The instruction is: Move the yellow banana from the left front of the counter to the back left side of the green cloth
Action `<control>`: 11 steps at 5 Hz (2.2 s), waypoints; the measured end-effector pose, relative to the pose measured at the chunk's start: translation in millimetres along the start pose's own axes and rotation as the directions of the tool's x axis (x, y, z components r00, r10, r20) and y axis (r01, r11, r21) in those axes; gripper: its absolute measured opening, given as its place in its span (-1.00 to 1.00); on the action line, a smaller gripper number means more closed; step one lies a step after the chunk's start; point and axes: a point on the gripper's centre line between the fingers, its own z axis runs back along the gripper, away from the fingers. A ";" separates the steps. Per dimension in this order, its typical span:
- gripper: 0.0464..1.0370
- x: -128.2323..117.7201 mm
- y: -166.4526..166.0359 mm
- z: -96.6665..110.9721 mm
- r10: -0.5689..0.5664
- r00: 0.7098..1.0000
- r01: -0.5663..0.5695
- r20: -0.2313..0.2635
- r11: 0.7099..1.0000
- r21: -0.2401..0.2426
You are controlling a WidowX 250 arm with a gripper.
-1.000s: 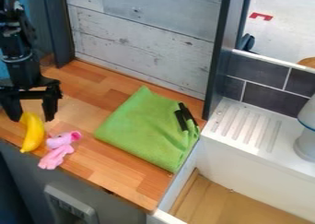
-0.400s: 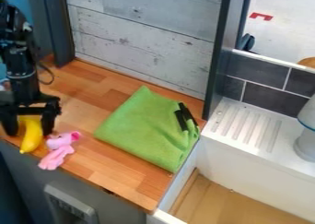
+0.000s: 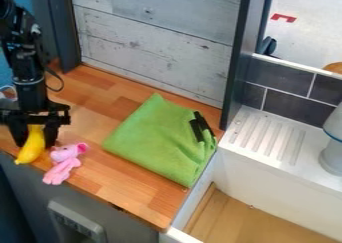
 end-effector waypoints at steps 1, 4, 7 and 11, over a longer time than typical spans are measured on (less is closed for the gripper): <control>-0.01 -1.8 -2.6 3.9 -0.046 0.999 0.046 -0.005 0.999 -0.019; -0.01 33.5 -36.4 80.3 -0.251 0.936 0.266 0.248 0.964 -0.029; -0.01 78.7 -76.5 35.8 -0.307 0.947 0.316 0.099 0.945 -0.089; 0.14 77.8 -114.5 20.2 -0.346 0.936 0.353 0.071 0.921 -0.162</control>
